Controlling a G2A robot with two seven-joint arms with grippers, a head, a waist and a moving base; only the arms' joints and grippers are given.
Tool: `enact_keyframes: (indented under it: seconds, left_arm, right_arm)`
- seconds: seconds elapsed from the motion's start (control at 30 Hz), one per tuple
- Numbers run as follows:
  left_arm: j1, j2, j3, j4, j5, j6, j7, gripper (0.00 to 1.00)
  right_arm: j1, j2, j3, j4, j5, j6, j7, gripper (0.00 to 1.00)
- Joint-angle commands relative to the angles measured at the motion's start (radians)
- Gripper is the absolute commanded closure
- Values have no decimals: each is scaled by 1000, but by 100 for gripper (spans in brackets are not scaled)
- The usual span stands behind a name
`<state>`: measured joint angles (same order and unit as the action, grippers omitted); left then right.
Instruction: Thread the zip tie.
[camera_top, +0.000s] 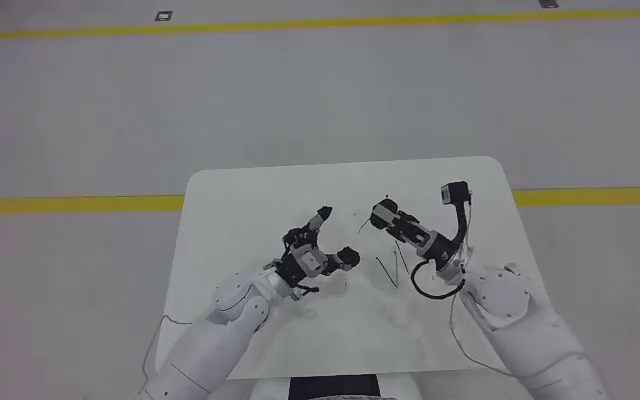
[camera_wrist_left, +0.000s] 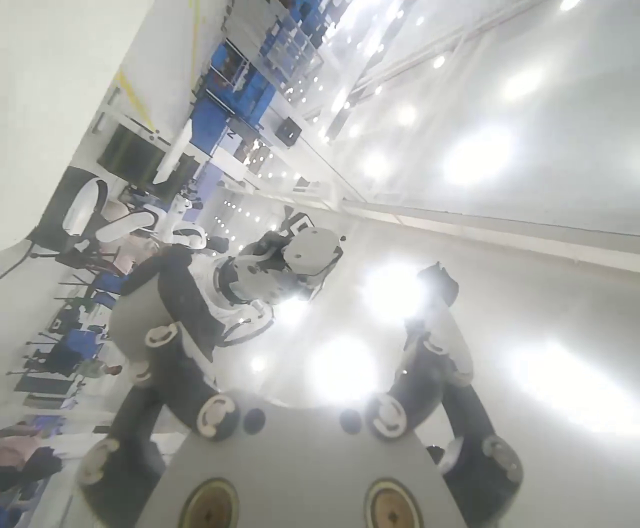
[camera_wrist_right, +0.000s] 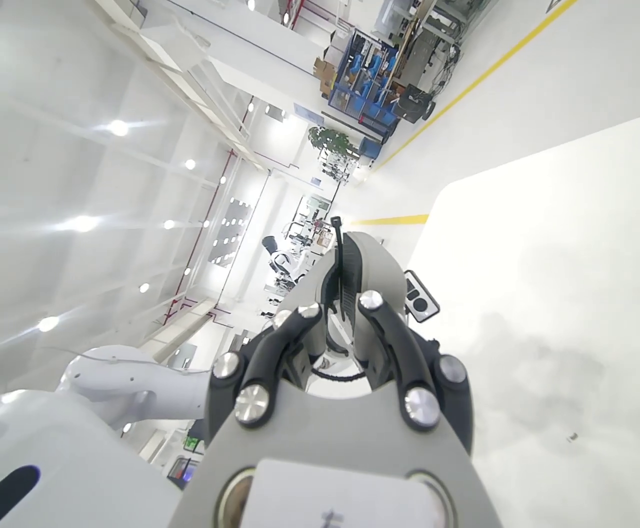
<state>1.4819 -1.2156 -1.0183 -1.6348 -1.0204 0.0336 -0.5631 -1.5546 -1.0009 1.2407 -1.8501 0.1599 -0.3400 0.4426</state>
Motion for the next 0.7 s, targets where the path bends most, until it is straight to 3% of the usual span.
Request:
enact_keyframes:
  seconds: [0.0, 0.27, 0.37, 0.67]
  left_arm:
    - [0, 0, 0, 0, 1, 1, 1, 0]
    - [-1, 0, 1, -1, 5, 0, 7, 0]
    - [1, 0, 7, -3, 14, -20, -15, 0]
    - [-7, 4, 8, 18, 182, -225, -112, 0]
  right_arm:
    - [0, 0, 0, 0, 0, 0, 0, 100]
    - [0, 0, 0, 0, 0, 0, 0, 100]
    - [-2, -2, -5, 9, -11, 0, -17, 100]
    - [-23, -21, -20, 61, 66, 0, -73, 100]
